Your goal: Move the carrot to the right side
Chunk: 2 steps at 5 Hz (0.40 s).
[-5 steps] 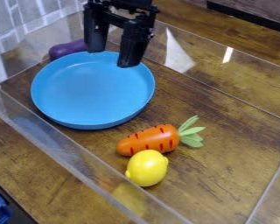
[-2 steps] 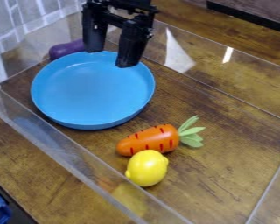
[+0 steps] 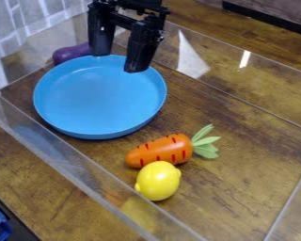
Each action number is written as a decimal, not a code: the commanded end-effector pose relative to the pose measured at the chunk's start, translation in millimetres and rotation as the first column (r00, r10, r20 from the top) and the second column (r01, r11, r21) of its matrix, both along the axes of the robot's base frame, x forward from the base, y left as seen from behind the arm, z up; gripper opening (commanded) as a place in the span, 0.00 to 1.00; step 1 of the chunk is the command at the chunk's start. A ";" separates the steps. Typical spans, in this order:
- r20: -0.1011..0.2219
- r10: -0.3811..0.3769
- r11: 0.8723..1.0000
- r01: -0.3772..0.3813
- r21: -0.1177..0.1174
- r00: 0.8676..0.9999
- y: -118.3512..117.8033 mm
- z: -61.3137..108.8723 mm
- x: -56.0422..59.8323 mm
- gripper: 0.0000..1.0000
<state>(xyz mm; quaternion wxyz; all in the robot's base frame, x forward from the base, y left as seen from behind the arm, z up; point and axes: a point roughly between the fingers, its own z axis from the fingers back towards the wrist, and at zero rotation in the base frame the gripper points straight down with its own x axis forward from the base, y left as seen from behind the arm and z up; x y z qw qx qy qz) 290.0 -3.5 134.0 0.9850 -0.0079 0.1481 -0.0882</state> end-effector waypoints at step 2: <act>0.101 -0.023 1.000 0.023 0.000 0.995 -1.6 23.3 6.9 1.00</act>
